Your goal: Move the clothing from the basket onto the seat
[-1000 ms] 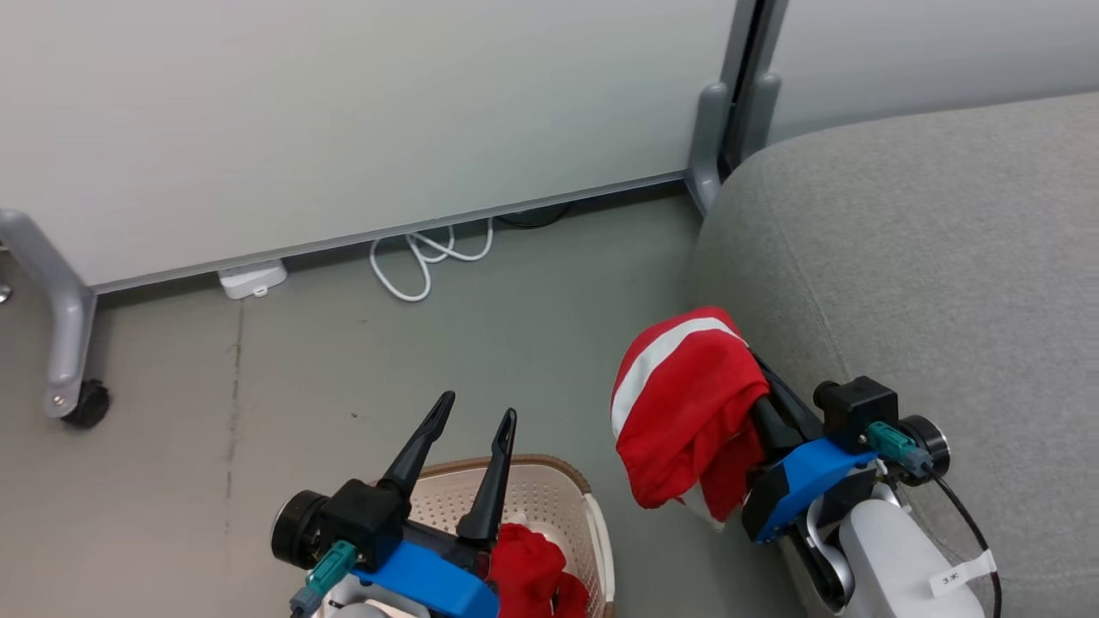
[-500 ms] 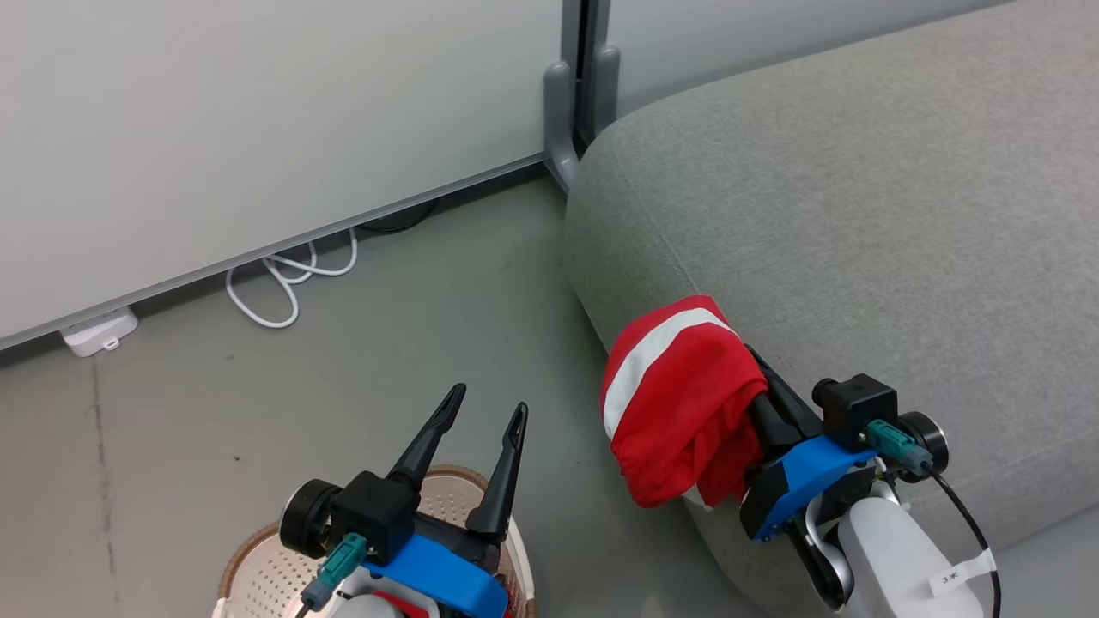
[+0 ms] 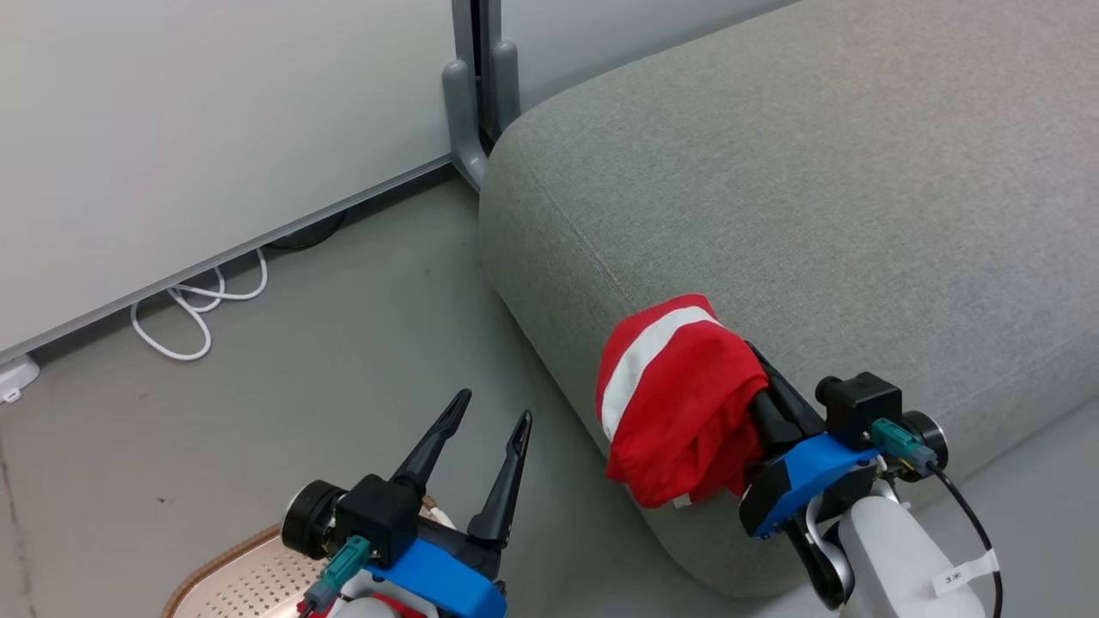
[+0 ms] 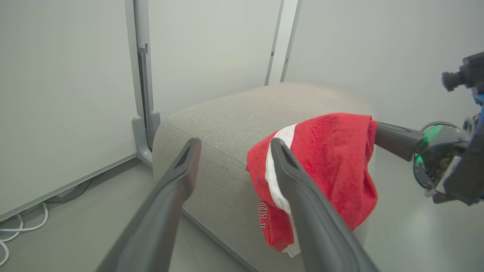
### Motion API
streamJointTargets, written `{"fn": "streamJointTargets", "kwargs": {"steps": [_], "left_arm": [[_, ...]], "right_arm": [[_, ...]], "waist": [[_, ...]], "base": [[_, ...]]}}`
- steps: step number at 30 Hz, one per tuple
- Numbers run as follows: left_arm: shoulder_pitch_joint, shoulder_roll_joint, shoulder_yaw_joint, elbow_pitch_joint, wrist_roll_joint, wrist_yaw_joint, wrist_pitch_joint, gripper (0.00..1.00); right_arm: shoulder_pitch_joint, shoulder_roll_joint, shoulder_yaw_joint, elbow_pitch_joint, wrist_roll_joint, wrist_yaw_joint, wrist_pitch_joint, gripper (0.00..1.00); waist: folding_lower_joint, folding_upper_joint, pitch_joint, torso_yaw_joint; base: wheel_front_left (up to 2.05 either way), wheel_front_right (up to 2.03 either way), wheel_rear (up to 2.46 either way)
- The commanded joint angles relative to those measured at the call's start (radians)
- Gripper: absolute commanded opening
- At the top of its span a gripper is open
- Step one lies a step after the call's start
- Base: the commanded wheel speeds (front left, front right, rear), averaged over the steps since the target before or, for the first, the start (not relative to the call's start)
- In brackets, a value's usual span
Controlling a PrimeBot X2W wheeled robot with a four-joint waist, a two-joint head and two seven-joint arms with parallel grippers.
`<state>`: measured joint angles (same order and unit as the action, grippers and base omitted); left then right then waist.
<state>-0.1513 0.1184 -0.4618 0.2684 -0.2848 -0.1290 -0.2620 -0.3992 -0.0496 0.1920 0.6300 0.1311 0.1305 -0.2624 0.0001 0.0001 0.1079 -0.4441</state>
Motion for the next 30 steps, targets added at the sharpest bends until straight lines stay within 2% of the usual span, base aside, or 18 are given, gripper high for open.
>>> {"fn": "streamJointTargets", "kwargs": {"steps": [1, 14, 30], "left_arm": [[-0.006, 0.005, 0.001, -0.001, -0.004, -0.001, -0.004, 1.00], [-0.019, 0.008, -0.013, 0.006, -0.007, -0.002, -0.004, 1.00], [-0.035, 0.031, -0.024, -0.008, -0.005, -0.002, -0.004, 1.00]], "right_arm": [[0.009, -0.002, 0.002, -0.005, 0.008, 0.000, -0.004, 0.00], [0.014, -0.002, -0.003, -0.005, 0.018, 0.000, -0.004, 0.00], [-0.018, -0.002, -0.030, -0.025, 0.038, 0.000, -0.004, 0.00]], "waist": [[-0.0001, -0.0001, 0.002, -0.016], [-0.0001, -0.0001, 0.006, -0.048], [-0.0001, -0.0001, 0.044, -0.008]], "base": [[0.00, 0.00, 0.00], [0.00, 0.00, 0.00], [0.00, 0.00, 0.00]]}}
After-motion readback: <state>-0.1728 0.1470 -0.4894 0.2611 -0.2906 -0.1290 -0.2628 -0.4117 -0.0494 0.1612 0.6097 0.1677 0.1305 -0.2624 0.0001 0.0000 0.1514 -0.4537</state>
